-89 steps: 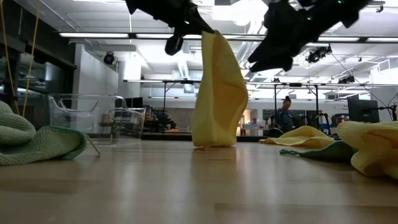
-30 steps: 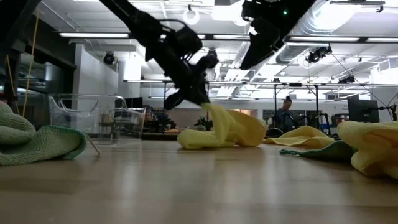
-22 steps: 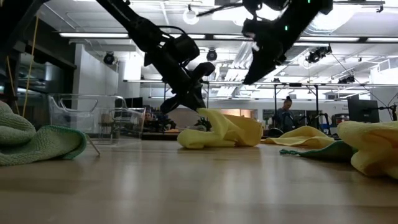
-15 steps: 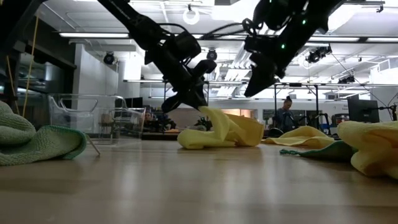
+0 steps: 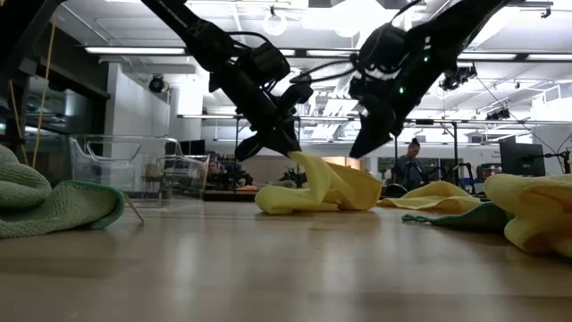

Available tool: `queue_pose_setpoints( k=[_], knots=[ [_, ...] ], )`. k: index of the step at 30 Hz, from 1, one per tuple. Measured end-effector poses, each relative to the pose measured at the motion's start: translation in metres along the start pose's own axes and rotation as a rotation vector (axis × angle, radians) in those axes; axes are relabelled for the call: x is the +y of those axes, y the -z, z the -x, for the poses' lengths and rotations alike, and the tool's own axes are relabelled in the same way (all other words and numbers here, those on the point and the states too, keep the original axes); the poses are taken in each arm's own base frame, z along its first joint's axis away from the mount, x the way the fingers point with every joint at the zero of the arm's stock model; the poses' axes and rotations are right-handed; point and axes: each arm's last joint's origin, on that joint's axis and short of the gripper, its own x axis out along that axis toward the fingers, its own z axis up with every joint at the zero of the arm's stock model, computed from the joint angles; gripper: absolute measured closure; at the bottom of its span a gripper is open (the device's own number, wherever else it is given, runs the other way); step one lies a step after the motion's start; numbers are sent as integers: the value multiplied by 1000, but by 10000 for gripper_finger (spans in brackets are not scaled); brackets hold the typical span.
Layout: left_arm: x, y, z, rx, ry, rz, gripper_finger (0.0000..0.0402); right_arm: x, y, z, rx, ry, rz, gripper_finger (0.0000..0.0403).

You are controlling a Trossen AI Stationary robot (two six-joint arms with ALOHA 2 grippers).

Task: Fold microfiber towels
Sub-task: Fold the top left yellow towel

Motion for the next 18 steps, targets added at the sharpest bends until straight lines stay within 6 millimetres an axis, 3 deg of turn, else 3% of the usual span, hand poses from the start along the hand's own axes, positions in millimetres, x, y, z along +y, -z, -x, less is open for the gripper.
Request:
queue_pose_setpoints(
  k=[9,18],
  knots=[
    [0,0,0,0,0,0,401,-3,9,-25,71,34,16,264],
    [0,0,0,0,0,1,400,-3,11,-28,88,23,55,265]
  ],
)
